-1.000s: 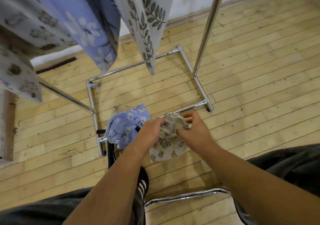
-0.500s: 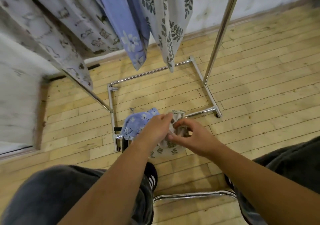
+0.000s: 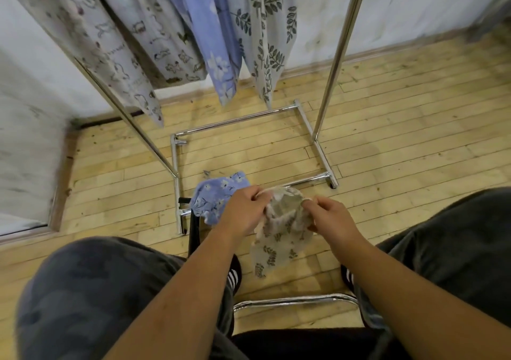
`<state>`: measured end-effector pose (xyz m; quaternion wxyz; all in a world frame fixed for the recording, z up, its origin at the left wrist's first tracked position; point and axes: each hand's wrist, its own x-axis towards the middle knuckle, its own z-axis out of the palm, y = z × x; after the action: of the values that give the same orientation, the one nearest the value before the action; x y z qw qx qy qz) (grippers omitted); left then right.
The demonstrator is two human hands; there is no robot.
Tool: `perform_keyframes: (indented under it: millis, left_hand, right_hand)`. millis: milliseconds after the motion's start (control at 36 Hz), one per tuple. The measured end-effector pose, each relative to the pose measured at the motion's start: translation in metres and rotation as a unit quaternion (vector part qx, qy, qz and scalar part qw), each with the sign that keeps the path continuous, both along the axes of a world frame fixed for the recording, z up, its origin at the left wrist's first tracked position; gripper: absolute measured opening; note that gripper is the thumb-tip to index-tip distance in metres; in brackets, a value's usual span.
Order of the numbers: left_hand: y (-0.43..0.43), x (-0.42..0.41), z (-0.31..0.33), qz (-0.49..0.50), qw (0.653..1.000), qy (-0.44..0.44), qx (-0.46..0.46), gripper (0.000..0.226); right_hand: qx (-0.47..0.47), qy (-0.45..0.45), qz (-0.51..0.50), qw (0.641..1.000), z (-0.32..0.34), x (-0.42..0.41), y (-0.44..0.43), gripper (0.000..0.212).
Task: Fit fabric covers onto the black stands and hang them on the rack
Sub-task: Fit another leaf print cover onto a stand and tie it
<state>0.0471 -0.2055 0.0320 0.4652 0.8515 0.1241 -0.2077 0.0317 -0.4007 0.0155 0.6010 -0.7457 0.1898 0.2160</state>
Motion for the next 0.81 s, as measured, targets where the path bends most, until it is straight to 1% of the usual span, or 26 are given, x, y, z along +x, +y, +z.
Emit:
perform_keyframes:
  millis: [56, 83, 139, 167, 222, 306, 389, 472, 583, 639, 722, 778, 806]
  left_hand:
    - [0.000, -0.006, 0.000, 0.012, 1.000, -0.005, 0.009, 0.021]
    - [0.000, -0.009, 0.000, 0.022, 1.000, -0.006, 0.005, 0.018]
    - [-0.001, -0.014, 0.001, 0.036, 0.999, -0.008, -0.006, 0.020]
    - [-0.002, -0.015, 0.002, 0.042, 0.999, -0.009, -0.008, 0.021]
    - [-0.004, -0.017, 0.004, 0.062, 0.998, -0.006, -0.012, 0.023]
    - [-0.007, -0.017, 0.008, 0.098, 0.995, 0.011, -0.013, 0.034]
    - [-0.009, -0.019, 0.014, 0.117, 0.993, 0.016, -0.019, 0.033]
    - [-0.010, -0.019, 0.017, 0.136, 0.990, -0.011, -0.024, 0.032]
    - [-0.004, -0.014, 0.008, 0.192, 0.976, -0.098, -0.010, 0.043]
    - [0.000, -0.010, 0.003, 0.212, 0.971, -0.107, -0.022, 0.044]
    - [-0.001, -0.011, 0.005, 0.181, 0.981, -0.058, -0.047, 0.046]
    - [-0.004, -0.011, 0.007, 0.164, 0.979, -0.048, -0.109, 0.048]
    - [-0.006, -0.011, 0.008, 0.167, 0.975, -0.048, -0.138, 0.049]
  right_hand:
    - [0.006, -0.005, -0.012, 1.000, 0.003, -0.005, -0.001, 0.050]
    - [-0.002, -0.009, -0.014, 1.000, 0.006, -0.008, 0.000, 0.047]
    - [-0.026, -0.026, -0.018, 0.999, 0.011, -0.012, 0.000, 0.029]
    - [-0.038, -0.031, -0.019, 0.999, 0.011, -0.014, 0.000, 0.027]
    - [-0.054, -0.041, -0.021, 0.997, 0.012, -0.018, -0.002, 0.029]
    - [-0.057, -0.048, -0.028, 0.997, 0.013, -0.018, -0.003, 0.029]
    - [-0.063, -0.054, -0.030, 0.996, 0.012, -0.016, -0.004, 0.030]
    - [-0.075, -0.046, -0.045, 0.995, 0.010, -0.015, -0.005, 0.028]
    - [-0.070, 0.003, -0.076, 0.995, 0.008, -0.012, -0.008, 0.028]
    - [-0.041, 0.039, -0.095, 0.994, 0.007, -0.010, -0.008, 0.029]
    - [-0.029, 0.056, -0.092, 0.994, 0.006, -0.010, -0.008, 0.027]
    - [-0.029, 0.045, -0.080, 0.995, 0.007, -0.011, -0.006, 0.025]
    - [-0.031, 0.040, -0.075, 0.996, 0.007, -0.012, -0.005, 0.029]
